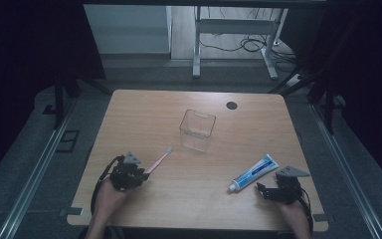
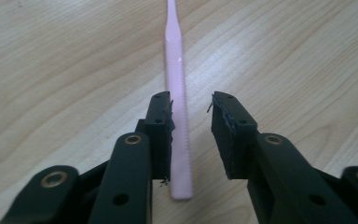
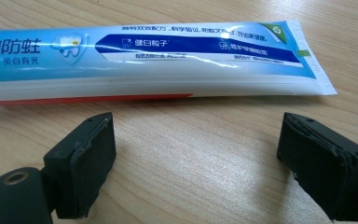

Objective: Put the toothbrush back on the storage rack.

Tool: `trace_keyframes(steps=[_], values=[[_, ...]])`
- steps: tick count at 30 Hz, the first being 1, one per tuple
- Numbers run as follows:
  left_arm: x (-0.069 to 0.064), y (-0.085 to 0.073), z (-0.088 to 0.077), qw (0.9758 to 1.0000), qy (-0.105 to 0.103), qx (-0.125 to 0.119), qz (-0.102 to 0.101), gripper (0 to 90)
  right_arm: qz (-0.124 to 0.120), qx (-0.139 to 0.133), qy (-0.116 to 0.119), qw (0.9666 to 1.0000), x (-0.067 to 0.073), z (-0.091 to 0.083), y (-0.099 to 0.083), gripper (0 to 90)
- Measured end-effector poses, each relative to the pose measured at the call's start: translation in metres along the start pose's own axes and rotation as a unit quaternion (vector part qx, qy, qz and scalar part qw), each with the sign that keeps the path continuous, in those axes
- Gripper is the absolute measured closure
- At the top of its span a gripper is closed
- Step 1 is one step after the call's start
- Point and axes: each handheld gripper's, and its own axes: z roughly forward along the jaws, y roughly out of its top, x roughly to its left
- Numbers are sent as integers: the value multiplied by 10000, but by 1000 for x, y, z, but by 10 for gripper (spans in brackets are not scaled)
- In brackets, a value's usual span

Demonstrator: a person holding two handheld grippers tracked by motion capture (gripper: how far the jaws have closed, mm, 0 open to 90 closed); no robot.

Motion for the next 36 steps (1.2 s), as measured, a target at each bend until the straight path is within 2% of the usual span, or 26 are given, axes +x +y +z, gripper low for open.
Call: trace_keyframes(steps=[3, 5, 7, 9, 10, 11, 18, 19, 21, 22, 23, 29, 33, 36], values=[[3, 4, 0, 10000, 3, 71, 19, 664, 3, 2, 0, 10000, 0, 0, 0, 114], [8, 10, 1, 9997, -29, 237, 47, 654, 9, 5, 0, 10000, 0, 0, 0, 114], [9, 13, 2, 9996, -33, 288, 35, 649, 8, 5, 0, 10000, 0, 0, 0, 114], [12, 20, 6, 9988, -61, 484, 99, 644, 9, 5, 0, 10000, 0, 0, 0, 114], [12, 20, 6, 9988, -61, 484, 99, 643, 7, 4, -1, 10000, 0, 0, 0, 114], [13, 25, 10, 9983, -103, 573, 62, 641, 8, 5, 0, 10000, 0, 0, 0, 114], [13, 43, 21, 9941, -126, 1056, 188, 637, 9, 5, -1, 10000, 0, 0, 0, 114], [13, 43, 21, 9941, -126, 1056, 188, 637, 6, 4, -1, 10000, 0, 0, 0, 114], [14, 50, 25, 9919, -152, 1247, 200, 638, 6, 5, -3, 10000, 0, 0, 0, 114], [14, 50, 25, 9919, -152, 1247, 200, 639, 6, 5, -3, 10000, 0, 0, 0, 114], [15, 55, 27, 9900, -173, 1381, 224, 640, 6, 3, -3, 10000, 0, 0, 0, 114], [14, 68, 37, 9842, -222, 1741, 228, 654, 7, 3, -4, 10000, 0, 0, 0, 114], [13, 76, 43, 9799, -154, 1972, 265, 664, 6, 2, -4, 10000, 0, 0, 0, 114], [11, 80, 47, 9775, -128, 2086, 275, 675, 7, 2, -3, 10000, 0, 0, 0, 114]])
